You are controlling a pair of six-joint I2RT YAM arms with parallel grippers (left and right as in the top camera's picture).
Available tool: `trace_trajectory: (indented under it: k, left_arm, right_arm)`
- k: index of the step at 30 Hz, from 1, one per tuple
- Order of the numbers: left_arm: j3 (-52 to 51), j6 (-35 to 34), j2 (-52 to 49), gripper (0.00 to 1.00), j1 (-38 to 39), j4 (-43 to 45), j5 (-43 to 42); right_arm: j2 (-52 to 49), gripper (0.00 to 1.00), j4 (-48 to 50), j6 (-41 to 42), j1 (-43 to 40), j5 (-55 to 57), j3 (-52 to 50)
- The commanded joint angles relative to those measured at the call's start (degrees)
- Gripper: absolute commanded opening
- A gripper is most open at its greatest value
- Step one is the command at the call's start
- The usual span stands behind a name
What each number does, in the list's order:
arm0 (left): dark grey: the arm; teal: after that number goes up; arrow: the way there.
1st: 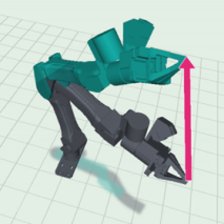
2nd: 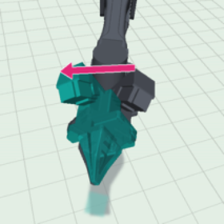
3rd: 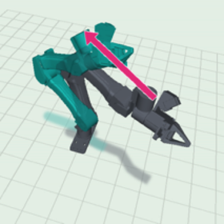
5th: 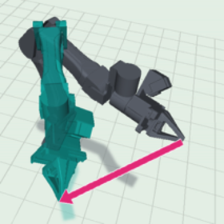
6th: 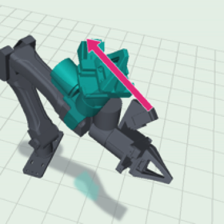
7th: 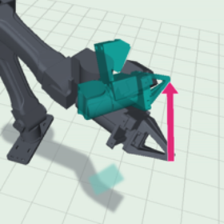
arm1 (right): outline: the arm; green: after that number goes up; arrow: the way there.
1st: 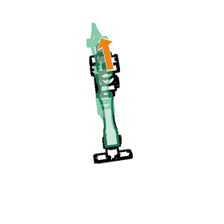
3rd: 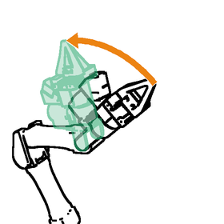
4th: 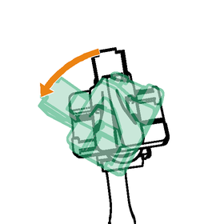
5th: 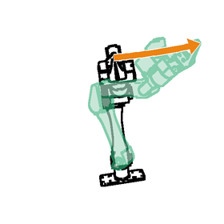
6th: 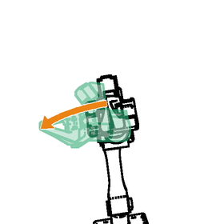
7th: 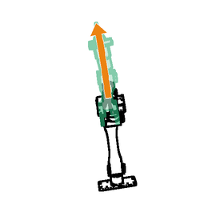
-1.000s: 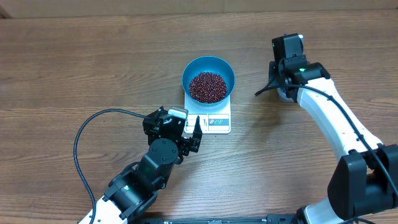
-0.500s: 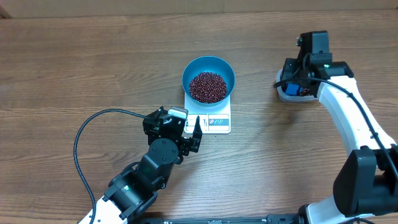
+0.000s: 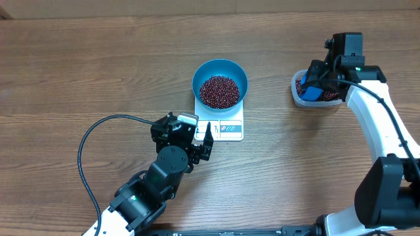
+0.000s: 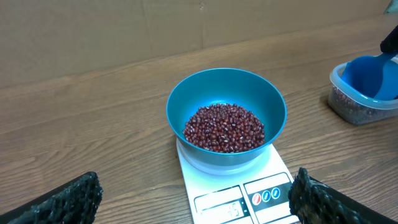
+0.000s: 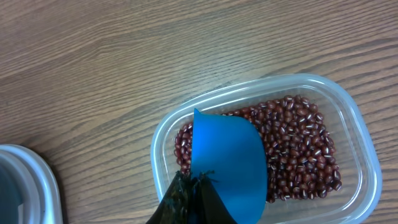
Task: Scoop item into bowl and weigh 150g on scale
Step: 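Lower the scoop into the bean tub with the right gripper, then drag the blue scoop through the red beans to fill it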
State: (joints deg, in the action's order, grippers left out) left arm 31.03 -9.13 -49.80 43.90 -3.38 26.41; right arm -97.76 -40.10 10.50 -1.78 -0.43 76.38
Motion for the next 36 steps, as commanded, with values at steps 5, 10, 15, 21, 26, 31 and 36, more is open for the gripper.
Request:
trace_trajectory:
  k: [5, 10, 15, 21, 26, 31, 36]
  left_arm:
    - [-0.39, -1.20, -0.07, 1.00, 0.37, 0.13, 1.03]
    - [-0.39, -1.20, -0.07, 1.00, 0.37, 0.13, 1.03]
    - [-0.39, -1.20, -0.07, 1.00, 0.37, 0.13, 1.03]
    - [-0.39, -1.20, -0.07, 1.00, 0.37, -0.31, 1.03]
    - [-0.39, -1.20, -0.07, 1.00, 0.37, -4.42, 1.03]
    - [-0.39, -1.20, -0.07, 1.00, 0.37, -9.49, 1.01]
    - [-0.39, -1.20, -0.07, 0.99, 0.37, -13.11, 1.01]
  right_arm:
    - [2.25, 0.04, 0.11, 0.20, -0.22, -1.44, -0.17]
    - [2.29, 0.04, -0.15, 0.22, -0.24, -1.46, -0.17]
    - [2.29, 0.04, -0.11, 0.22, -0.24, -1.44, -0.17]
    - [2.29, 0.04, 0.87, 0.79, -0.57, -1.46, -0.13]
    - [2.32, 0.04, 1.33, 1.53, -3.32, -4.76, -0.11]
    - [2.71, 0.04, 1.40, 1.49, -6.12, -7.28, -0.11]
    - [3.61, 0.04, 1.44, 1.42, -9.03, -11.76, -0.11]
